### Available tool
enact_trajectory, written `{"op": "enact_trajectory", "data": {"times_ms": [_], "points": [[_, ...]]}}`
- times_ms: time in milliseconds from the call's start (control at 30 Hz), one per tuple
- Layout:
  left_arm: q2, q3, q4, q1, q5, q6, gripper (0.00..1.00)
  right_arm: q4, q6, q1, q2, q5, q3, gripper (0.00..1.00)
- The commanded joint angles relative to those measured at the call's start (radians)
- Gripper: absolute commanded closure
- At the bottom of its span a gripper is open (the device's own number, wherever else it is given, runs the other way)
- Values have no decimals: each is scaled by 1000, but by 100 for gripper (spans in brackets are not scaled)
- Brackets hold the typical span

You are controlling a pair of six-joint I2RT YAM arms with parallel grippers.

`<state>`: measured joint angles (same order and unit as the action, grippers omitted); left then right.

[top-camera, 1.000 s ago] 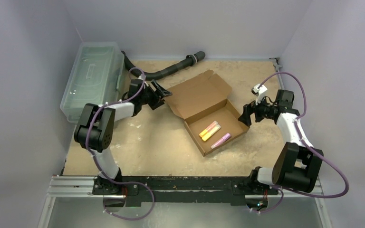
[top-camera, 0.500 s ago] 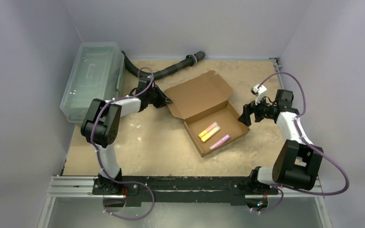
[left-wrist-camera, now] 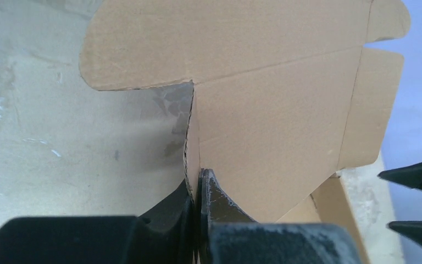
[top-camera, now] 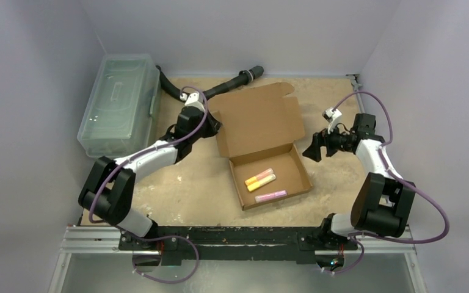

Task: Fold the paper box

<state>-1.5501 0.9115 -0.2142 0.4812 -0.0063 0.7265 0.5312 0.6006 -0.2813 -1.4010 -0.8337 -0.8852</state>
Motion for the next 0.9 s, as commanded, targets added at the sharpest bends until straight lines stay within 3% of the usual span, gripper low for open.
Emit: {"op": "enact_trajectory", "data": {"times_ms": [0, 133, 333, 567, 700, 867], "points": [[123, -100, -234, 47, -133, -198, 100, 94, 50, -19, 31, -232, -83, 1], [174, -174, -359, 81, -134, -316, 100, 120, 66, -63, 86, -333, -88, 1], [182, -213, -464, 100, -44, -376, 100, 3, -33, -71, 95, -328, -106, 1], [245, -276, -545, 117, -12, -392, 100, -259, -276, -29, 49, -299, -145, 4], [283, -304, -562, 130, 2, -410, 100, -320, -328, 31, 10, -246, -161, 15], [321, -330, -552, 138, 24, -432, 100, -330, -338, 49, -41, -241, -200, 36]]}}
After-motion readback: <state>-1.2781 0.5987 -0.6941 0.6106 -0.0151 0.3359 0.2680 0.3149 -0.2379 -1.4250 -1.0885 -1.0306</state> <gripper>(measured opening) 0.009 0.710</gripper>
